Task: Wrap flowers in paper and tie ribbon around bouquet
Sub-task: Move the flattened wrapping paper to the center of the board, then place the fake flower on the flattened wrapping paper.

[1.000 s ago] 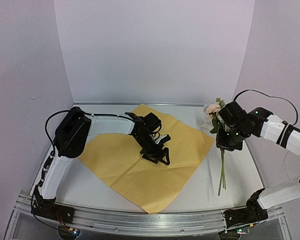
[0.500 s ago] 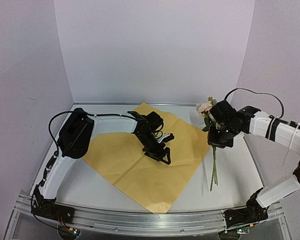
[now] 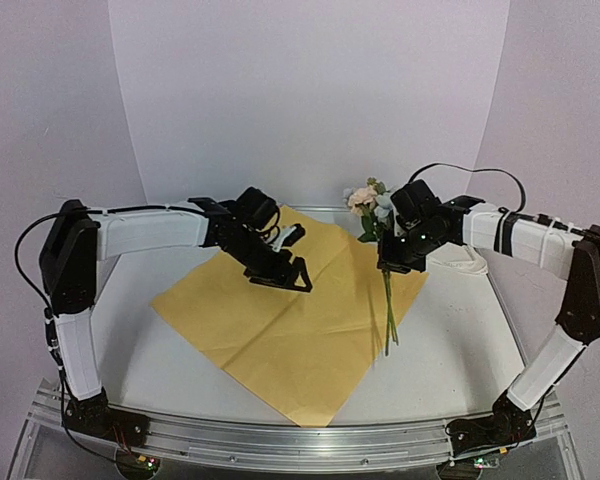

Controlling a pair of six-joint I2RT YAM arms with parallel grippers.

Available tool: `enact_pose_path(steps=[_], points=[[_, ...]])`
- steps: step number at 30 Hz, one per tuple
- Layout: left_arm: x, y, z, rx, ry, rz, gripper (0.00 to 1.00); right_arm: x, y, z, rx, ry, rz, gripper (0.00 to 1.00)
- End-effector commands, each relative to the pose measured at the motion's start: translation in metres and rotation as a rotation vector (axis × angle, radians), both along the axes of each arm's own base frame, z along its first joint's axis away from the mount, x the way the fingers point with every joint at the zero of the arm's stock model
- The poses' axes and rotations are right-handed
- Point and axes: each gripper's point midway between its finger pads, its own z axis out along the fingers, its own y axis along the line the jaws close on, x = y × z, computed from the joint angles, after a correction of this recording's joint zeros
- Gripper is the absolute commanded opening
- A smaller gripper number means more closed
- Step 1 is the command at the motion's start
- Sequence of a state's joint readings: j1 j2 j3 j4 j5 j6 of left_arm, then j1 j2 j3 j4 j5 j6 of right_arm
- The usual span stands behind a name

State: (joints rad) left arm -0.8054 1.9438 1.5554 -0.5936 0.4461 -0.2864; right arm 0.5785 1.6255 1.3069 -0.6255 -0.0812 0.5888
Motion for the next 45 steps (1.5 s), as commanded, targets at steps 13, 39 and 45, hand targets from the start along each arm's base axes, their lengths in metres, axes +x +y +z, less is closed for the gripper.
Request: enact_pose_path(steps=[13,39,45], points=[[0.054,0.227,-0.062,0.263,0.109,0.816,0.64,0.088,0.168,0.008,0.328,-0.099,0.277,0.00],[0.089,0.252,-0.109,0.367,0.175,0.795,0.54,0.151,0.226,-0.071,0.242,-0.159,0.248,0.06],[0.101,0.264,-0.111,0.362,0.178,0.819,0.54,0.147,0.214,-0.079,0.193,-0.148,0.209,0.37]])
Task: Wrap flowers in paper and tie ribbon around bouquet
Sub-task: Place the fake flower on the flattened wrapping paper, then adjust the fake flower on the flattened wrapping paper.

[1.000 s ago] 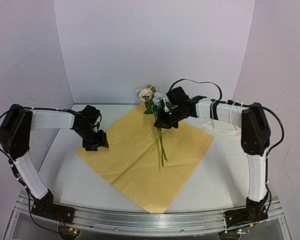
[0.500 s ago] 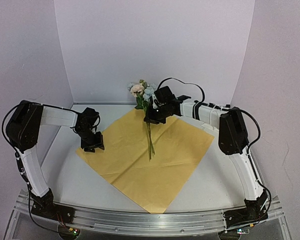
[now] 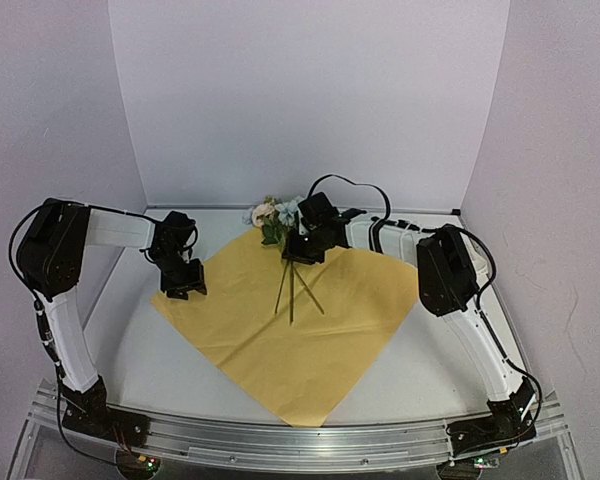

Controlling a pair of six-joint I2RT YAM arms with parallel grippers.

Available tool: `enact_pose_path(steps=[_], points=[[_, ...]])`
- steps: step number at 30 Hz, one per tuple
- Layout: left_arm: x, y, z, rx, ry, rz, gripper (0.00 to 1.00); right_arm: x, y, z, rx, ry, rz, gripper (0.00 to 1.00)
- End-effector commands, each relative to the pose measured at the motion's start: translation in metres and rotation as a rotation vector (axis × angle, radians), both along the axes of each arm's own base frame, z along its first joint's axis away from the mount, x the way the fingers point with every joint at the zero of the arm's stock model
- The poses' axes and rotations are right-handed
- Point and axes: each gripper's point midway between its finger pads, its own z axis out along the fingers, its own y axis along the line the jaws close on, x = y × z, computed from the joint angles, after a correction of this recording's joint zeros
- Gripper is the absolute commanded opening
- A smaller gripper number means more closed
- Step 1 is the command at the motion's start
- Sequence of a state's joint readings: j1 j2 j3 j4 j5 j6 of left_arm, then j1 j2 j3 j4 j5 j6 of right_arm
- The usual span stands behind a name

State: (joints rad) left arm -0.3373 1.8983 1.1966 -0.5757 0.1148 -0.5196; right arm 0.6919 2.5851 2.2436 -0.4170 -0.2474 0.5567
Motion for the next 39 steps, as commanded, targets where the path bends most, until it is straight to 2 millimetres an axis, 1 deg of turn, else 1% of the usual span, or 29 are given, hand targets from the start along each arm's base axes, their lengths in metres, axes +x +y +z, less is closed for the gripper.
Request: enact_pose_path(steps=[1,4,6,10,13,15,16,17,18,19,20,22,25,27,29,32,34,35,38,39], points=[[0.019,0.009,0.004,-0.003,-0.022,0.011,0.54,0.005,-0.004,0.021,-0.006,-0.060,-0.044,0.42],[0.024,0.010,0.005,-0.009,-0.026,0.010,0.54,0.005,-0.009,0.027,-0.018,-0.057,-0.067,0.55],[0.026,0.010,0.006,-0.011,-0.030,0.011,0.54,0.005,-0.011,0.036,-0.016,-0.060,-0.080,0.59],[0.029,0.010,0.006,-0.012,-0.034,0.006,0.54,-0.003,-0.016,0.054,-0.009,-0.046,-0.086,0.71],[0.031,0.012,0.005,-0.010,-0.034,0.007,0.54,-0.014,-0.032,0.063,-0.047,-0.045,-0.103,0.77],[0.032,0.011,0.006,-0.017,-0.038,0.002,0.55,-0.025,-0.046,0.066,-0.080,-0.042,-0.107,0.81],[0.033,0.010,0.008,-0.021,-0.044,-0.002,0.55,-0.032,-0.052,0.064,-0.098,-0.033,-0.105,0.83],[0.035,0.009,0.011,-0.027,-0.050,-0.007,0.55,-0.039,-0.059,0.061,-0.114,-0.023,-0.100,0.84],[0.036,0.007,0.014,-0.033,-0.058,-0.014,0.56,-0.045,-0.064,0.063,-0.123,-0.021,-0.095,0.85],[0.039,0.005,0.018,-0.040,-0.067,-0.021,0.56,-0.050,-0.068,0.069,-0.124,-0.025,-0.091,0.85],[0.041,0.004,0.023,-0.044,-0.080,-0.027,0.58,-0.056,-0.072,0.071,-0.125,-0.019,-0.083,0.84],[0.046,0.001,0.038,-0.055,-0.115,-0.039,0.60,-0.069,-0.075,0.072,-0.126,0.009,-0.053,0.78],[0.051,-0.008,0.066,-0.075,-0.177,-0.062,0.62,-0.087,-0.077,0.064,-0.135,0.081,-0.011,0.67],[0.048,-0.021,0.079,-0.095,-0.204,-0.092,0.61,-0.095,-0.077,0.055,-0.158,0.103,0.008,0.64],[0.041,-0.038,0.086,-0.123,-0.210,-0.121,0.61,-0.099,-0.074,0.046,-0.187,0.113,0.027,0.66],[0.029,-0.058,0.084,-0.172,-0.190,-0.143,0.58,-0.100,-0.059,0.040,-0.230,0.105,0.060,0.75],[0.020,-0.064,0.078,-0.195,-0.173,-0.142,0.56,-0.095,-0.052,0.032,-0.279,0.081,0.065,0.82],[0.015,-0.066,0.075,-0.207,-0.164,-0.143,0.56,-0.093,-0.050,0.025,-0.307,0.075,0.061,0.85],[0.003,-0.071,0.065,-0.232,-0.135,-0.143,0.54,-0.087,-0.048,0.011,-0.374,0.057,0.038,0.88],[-0.001,-0.072,0.062,-0.236,-0.127,-0.144,0.53,-0.088,-0.047,0.004,-0.392,0.062,0.034,0.88]])
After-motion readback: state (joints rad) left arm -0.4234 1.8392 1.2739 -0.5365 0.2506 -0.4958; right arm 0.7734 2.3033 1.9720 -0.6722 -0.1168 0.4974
